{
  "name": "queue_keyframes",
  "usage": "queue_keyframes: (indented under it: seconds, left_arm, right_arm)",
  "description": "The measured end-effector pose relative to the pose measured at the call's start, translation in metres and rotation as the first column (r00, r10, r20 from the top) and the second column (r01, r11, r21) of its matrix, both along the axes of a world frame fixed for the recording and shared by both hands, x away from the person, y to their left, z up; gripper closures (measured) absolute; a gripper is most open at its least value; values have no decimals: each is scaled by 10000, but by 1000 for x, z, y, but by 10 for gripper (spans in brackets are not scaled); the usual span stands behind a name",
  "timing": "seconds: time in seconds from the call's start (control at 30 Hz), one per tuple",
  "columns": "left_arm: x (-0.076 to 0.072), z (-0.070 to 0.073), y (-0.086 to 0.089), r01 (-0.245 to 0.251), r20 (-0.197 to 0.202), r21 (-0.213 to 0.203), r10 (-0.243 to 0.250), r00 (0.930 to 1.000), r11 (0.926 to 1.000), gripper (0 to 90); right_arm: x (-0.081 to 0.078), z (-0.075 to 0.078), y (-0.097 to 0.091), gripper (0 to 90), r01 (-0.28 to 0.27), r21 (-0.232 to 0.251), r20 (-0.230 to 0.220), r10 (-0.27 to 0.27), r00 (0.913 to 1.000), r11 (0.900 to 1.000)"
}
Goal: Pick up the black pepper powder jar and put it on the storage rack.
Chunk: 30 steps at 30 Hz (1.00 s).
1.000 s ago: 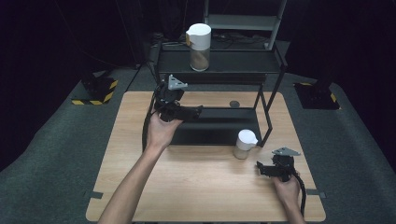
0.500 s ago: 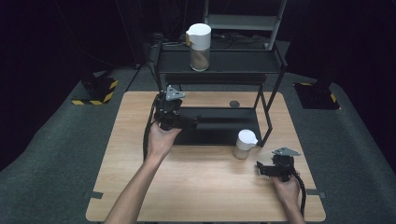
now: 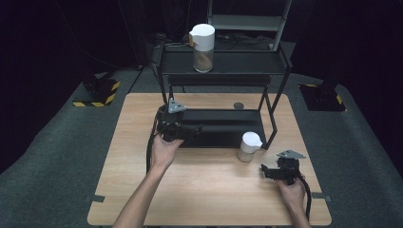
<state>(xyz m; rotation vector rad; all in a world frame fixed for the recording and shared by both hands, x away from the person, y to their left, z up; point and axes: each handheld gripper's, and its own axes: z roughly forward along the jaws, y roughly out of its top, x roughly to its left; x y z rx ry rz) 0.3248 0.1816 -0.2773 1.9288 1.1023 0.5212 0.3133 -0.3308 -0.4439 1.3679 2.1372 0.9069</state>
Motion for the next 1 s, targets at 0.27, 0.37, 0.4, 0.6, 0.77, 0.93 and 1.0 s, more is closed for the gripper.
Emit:
queue_keyframes:
  seconds: [0.27,0.37,0.4,0.6,0.77,0.93,1.0]
  left_arm:
    - [-1,-16,-4,-152,-232,272,159,9996,9995,48]
    - [-1,-21,-6,-184,-252,374,194,9995,9991,48]
    - [-1,-23,-6,-194,-280,376,205,9994,9991,48]
    - [-1,-37,-6,-221,-425,322,234,9988,9992,48]
    - [-2,-51,-8,-316,-522,458,340,9981,9985,49]
    - [-2,-65,-12,-421,-733,685,471,9962,9968,49]
    - [-1,-71,-14,-454,-836,741,516,9952,9962,50]
  right_arm:
    - [0,0,0,63,3,3,-2,-3,10000,10000]
    - [0,0,0,64,5,5,-2,-5,10000,10000]
    - [0,0,0,63,6,2,-2,-6,10000,10000]
    - [0,0,0,63,7,2,-1,-7,10000,10000]
    - [0,0,0,63,10,5,0,-10,10000,10000]
    - [0,0,0,63,17,11,-9,-17,10000,10000]
    - [0,0,0,63,17,9,-7,-17,10000,10000]
